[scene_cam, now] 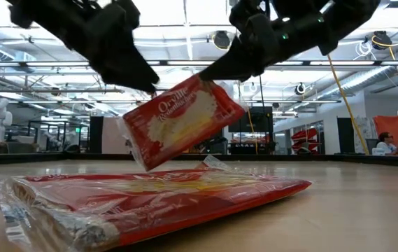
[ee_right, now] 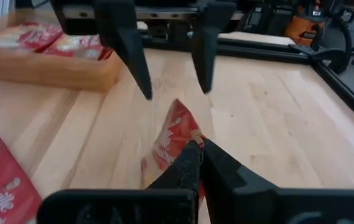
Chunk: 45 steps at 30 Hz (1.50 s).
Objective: Sort popcorn bags into baskets
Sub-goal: Put the red popcorn bag into the orange bin
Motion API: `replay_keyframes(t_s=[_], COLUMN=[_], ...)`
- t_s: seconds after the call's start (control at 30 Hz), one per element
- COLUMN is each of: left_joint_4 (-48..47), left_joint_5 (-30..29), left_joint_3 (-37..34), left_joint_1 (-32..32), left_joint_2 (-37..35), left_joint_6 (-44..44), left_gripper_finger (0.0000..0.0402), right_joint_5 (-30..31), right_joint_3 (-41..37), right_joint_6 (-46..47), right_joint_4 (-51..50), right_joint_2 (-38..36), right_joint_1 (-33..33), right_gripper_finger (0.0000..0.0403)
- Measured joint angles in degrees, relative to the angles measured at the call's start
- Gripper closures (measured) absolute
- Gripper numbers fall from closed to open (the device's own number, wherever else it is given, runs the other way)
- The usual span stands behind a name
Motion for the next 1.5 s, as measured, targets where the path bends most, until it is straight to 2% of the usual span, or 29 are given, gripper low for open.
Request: replay_keyframes(t_s=[0.17, 0.33, 0.4, 0.67, 0.77, 0.9, 1.17, 1.23, 1.3, 1.5], left_joint_4=[4.47, 5.02, 5.4, 4.71, 5.84, 7.06, 4.41, 2.04, -1.23, -13.34], left_joint_5=[3.62, 15.56, 18.31, 22.06, 22.5, 21.91, 27.51, 28.66, 30.1, 32.58], left_joint_3=[0.11, 0.11, 0.11, 0.04, 0.17, 0.08, 0.15, 0.15, 0.17, 0.17], left_joint_1=[3.03, 7.16, 8.3, 10.61, 10.54, 10.36, 10.14, 10.62, 10.84, 8.3], left_joint_2=[3.56, 4.09, 4.07, 5.45, 5.86, 6.05, 4.01, 2.04, -0.17, -9.63], left_joint_6=[4.45, 5.25, 5.38, 6.08, 5.34, 2.49, 2.97, 1.86, 0.96, -3.73], left_gripper_finger=[0.0173, 0.018, 0.0174, 0.0123, 0.0121, 0.0172, 0.0374, 0.0386, 0.0381, 0.0389], right_joint_5=[-0.07, -0.09, -0.11, -0.13, -0.07, -0.07, -0.11, -0.11, 0.27, 1.79], right_joint_3=[-0.59, -0.61, -0.61, -0.61, -0.61, -0.61, -0.61, -0.61, -0.61, -0.65], right_joint_6=[-1.85, -5.12, -5.69, -5.84, -5.84, -5.84, -5.84, -5.73, -5.47, -5.84], right_joint_4=[0.0, 0.5, 0.73, 0.75, 0.76, 0.81, 1.57, 2.5, 3.01, 2.48], right_joint_2=[0.0, 0.02, 0.02, 0.02, 0.02, 0.02, 0.07, 0.09, -0.04, -2.23], right_joint_1=[0.4, 0.57, 0.57, 0.57, 0.57, 0.57, 0.57, 0.6, 0.6, 0.57], right_gripper_finger=[0.0403, 0.0403, 0.0403, 0.0403, 0.0403, 0.0403, 0.0403, 0.0399, 0.039, 0.0343])
